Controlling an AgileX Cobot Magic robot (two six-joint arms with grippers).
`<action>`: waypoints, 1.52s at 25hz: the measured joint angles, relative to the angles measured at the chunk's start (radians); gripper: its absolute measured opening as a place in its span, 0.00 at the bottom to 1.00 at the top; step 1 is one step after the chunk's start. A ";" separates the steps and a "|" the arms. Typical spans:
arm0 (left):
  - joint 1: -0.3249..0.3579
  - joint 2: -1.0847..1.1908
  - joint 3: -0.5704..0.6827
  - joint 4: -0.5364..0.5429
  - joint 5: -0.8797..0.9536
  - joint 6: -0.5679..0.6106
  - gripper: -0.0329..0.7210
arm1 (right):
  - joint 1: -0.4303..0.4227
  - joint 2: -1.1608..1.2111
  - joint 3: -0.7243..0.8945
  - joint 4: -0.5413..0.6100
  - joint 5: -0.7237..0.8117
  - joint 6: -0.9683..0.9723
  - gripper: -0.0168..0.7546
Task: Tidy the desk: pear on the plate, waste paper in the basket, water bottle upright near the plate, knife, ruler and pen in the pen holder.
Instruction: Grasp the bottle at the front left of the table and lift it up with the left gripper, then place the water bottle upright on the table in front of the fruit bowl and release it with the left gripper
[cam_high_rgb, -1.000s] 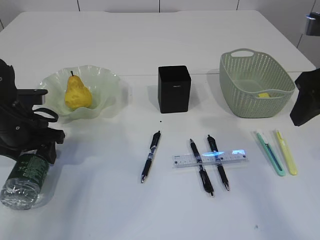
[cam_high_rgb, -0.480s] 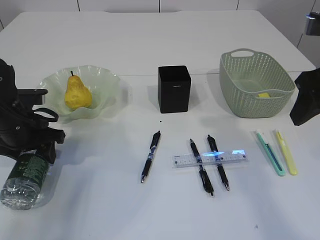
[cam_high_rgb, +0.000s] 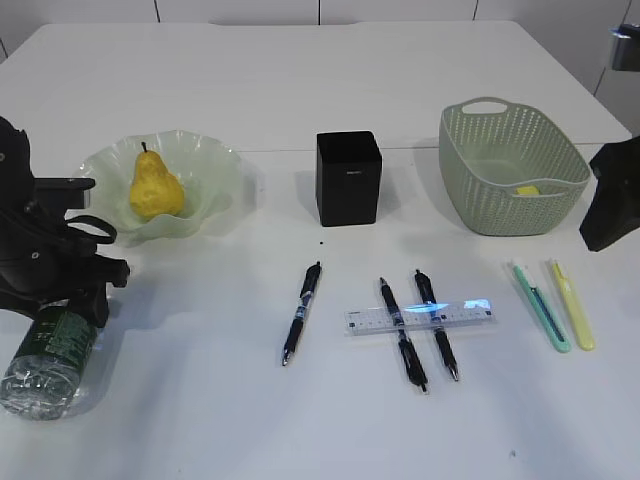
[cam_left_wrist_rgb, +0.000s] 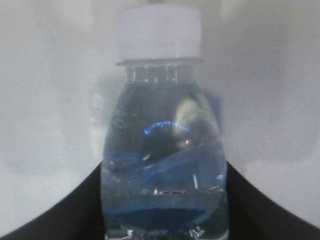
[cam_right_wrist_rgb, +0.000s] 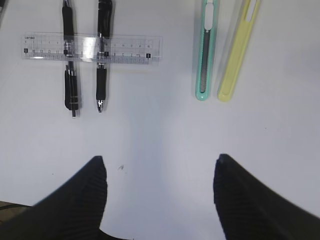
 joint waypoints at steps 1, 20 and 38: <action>0.000 0.000 -0.001 0.000 0.002 0.000 0.56 | 0.000 0.000 0.000 0.000 0.000 0.000 0.67; 0.000 -0.247 0.021 0.050 0.011 0.017 0.56 | 0.000 0.000 0.000 0.000 -0.001 0.000 0.67; 0.000 -0.607 0.515 0.098 -0.611 0.032 0.56 | 0.000 0.000 0.000 0.000 0.001 0.000 0.66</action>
